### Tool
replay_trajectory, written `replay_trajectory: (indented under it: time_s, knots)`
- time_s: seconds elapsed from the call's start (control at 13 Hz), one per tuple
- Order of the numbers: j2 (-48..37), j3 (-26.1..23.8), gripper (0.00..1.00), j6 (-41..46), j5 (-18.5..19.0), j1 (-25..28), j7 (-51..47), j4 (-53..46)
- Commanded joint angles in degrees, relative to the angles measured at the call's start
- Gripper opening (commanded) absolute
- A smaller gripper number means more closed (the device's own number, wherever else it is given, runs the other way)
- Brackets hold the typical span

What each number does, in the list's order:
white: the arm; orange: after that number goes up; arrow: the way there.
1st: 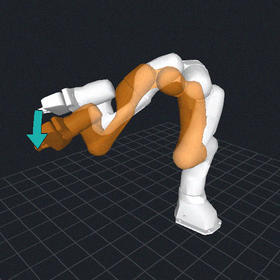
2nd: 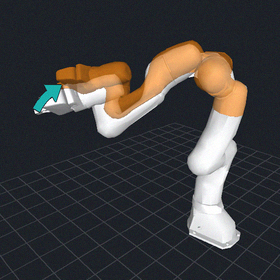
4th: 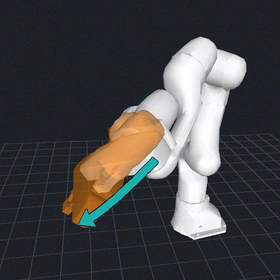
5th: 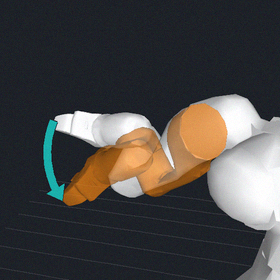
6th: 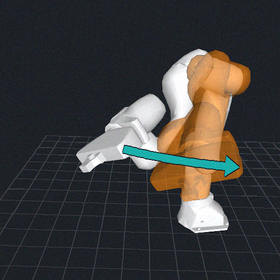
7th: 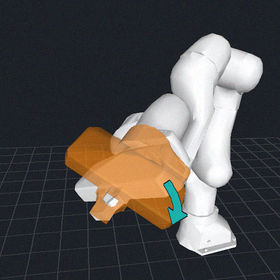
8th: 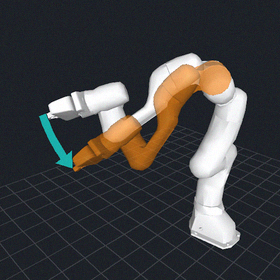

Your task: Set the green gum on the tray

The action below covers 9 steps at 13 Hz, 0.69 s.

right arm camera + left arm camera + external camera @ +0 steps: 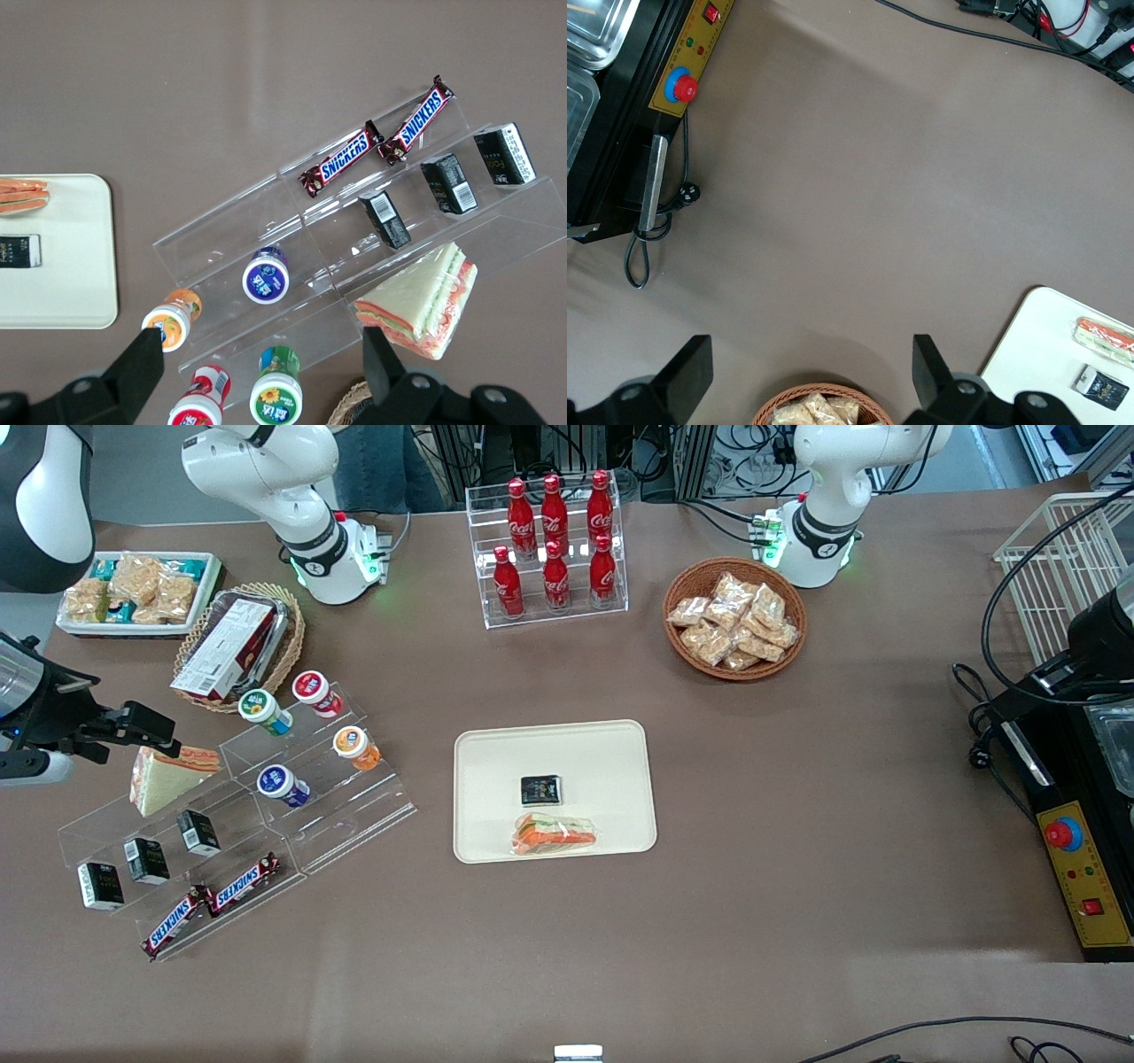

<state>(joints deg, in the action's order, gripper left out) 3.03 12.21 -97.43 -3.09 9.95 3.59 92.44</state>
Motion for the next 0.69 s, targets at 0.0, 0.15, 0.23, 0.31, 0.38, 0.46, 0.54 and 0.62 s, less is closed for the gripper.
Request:
replay_trajectory:
  time_s: [0.0, 0.15, 0.23, 0.31, 0.38, 0.46, 0.54, 0.62]
  knots:
    - [0.31, -0.08, 1.00, -0.31, 0.80, -0.10, -0.43, -0.60]
    - [0.22, -0.08, 1.00, -0.31, 0.45, -0.19, 0.10, -0.60]
    - [0.22, -0.08, 1.00, -0.31, 0.19, -0.28, 0.19, -0.60]
    - [0.22, -0.08, 1.00, -0.05, 0.19, -0.19, 0.19, -0.60]
    - [0.13, -0.08, 1.00, 0.22, 0.53, -0.10, 0.28, -0.51]
    - [0.22, -0.08, 1.00, 0.74, 0.80, -0.10, 0.71, -0.42]
    - [0.13, -0.08, 1.00, 1.53, 0.80, -0.10, 3.07, -0.33]
    - [-0.04, -0.08, 1.00, 1.71, 0.80, -0.10, 5.26, -0.07]
